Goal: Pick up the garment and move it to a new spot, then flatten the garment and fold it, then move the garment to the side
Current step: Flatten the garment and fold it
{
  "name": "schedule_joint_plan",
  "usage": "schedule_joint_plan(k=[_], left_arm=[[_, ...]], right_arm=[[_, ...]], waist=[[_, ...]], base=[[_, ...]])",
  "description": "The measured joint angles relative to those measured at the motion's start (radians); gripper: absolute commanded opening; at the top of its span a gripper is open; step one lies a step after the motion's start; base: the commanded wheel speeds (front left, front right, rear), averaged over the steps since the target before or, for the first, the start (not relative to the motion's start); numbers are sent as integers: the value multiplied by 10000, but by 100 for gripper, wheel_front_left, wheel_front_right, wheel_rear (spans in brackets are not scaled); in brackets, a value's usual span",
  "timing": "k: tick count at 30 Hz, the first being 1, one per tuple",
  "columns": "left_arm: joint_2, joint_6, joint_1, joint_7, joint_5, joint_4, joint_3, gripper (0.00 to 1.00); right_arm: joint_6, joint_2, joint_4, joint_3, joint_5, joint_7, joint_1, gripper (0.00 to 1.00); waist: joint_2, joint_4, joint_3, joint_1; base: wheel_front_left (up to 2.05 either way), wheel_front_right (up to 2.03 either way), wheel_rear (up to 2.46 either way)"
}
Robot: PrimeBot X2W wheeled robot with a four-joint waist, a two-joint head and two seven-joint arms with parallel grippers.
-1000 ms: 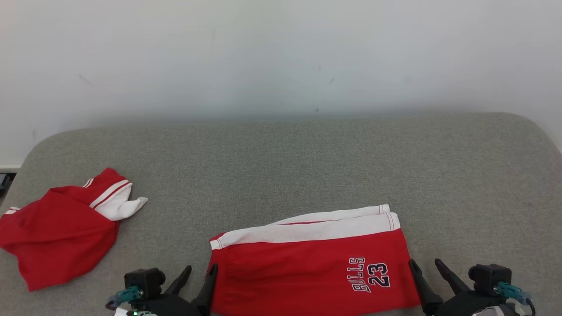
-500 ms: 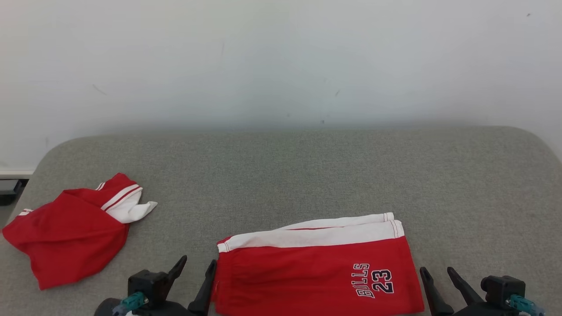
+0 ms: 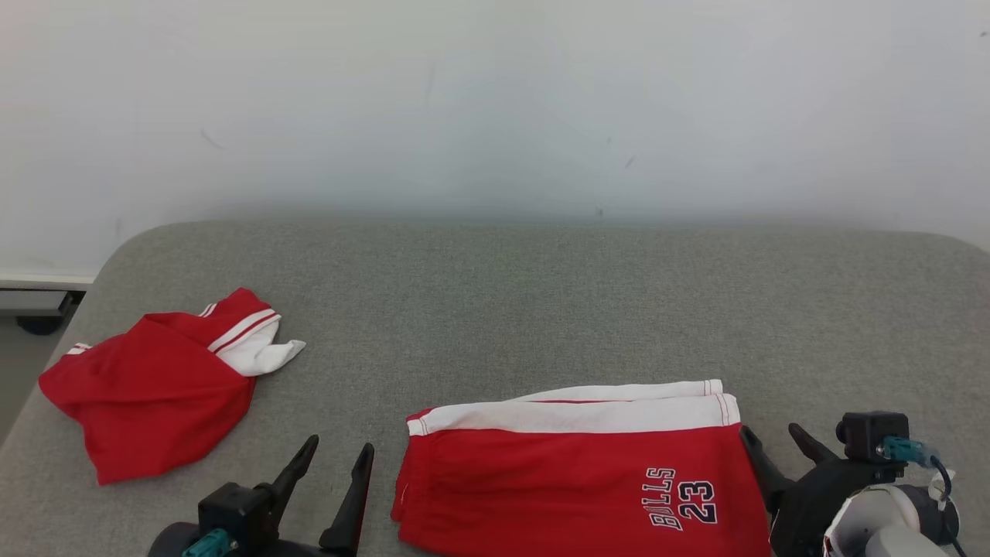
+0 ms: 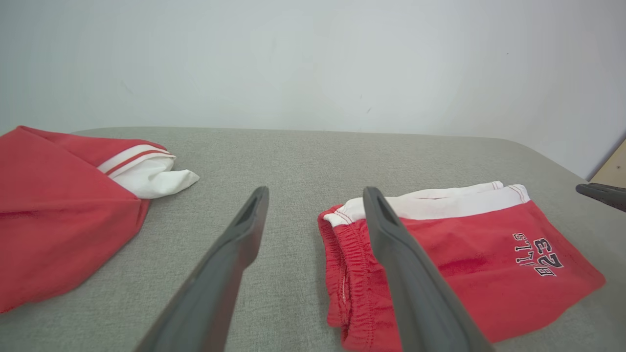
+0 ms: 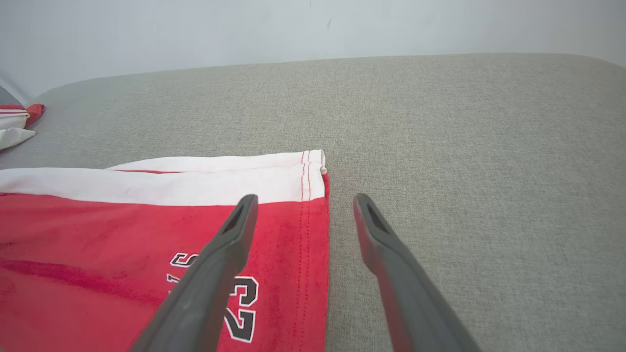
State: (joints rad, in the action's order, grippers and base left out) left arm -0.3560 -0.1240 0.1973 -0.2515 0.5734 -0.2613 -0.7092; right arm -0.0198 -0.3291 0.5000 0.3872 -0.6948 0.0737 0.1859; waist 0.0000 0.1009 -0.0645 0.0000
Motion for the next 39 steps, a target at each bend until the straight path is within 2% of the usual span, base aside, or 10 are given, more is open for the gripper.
schedule_joint_plan(k=[6,13,19,27,29,36,39], left_arm=[[132,-2,-363,-2,-499,366,731,100],[401,-2,-515,-2,-838,677,1151,100],[510,-2,-516,-2,-1241,957,1243,100],[721,-2,-505,-2,-1453,1145,1421,100],[742,-2,-504,-2,-1593,1145,1432,100],[790,-2,-516,-2,-1703,1139,1653,100],[842,-2,-566,0,-1733,1141,1697,100]], right_arm=[[-286,-79,821,397,19,-1778,881,100],[-345,-4,1645,704,27,-3471,1937,100],[-430,115,2238,882,-8,-4512,2298,100],[-430,372,2765,936,-240,-5354,2835,100],[-416,376,2847,966,-240,-5467,2948,0],[-199,399,3097,966,-265,-5578,3210,0],[-56,0,3271,844,-267,-5576,3240,0]], waist=[[0,165,162,0],[1,336,377,0],[1,499,575,0],[0,647,891,1],[0,658,923,0],[0,573,936,1],[0,442,871,0]], base=[[0,0,0],[0,0,0],[0,0,0],[0,0,0],[0,0,0],[0,0,0],[0,0,0]])
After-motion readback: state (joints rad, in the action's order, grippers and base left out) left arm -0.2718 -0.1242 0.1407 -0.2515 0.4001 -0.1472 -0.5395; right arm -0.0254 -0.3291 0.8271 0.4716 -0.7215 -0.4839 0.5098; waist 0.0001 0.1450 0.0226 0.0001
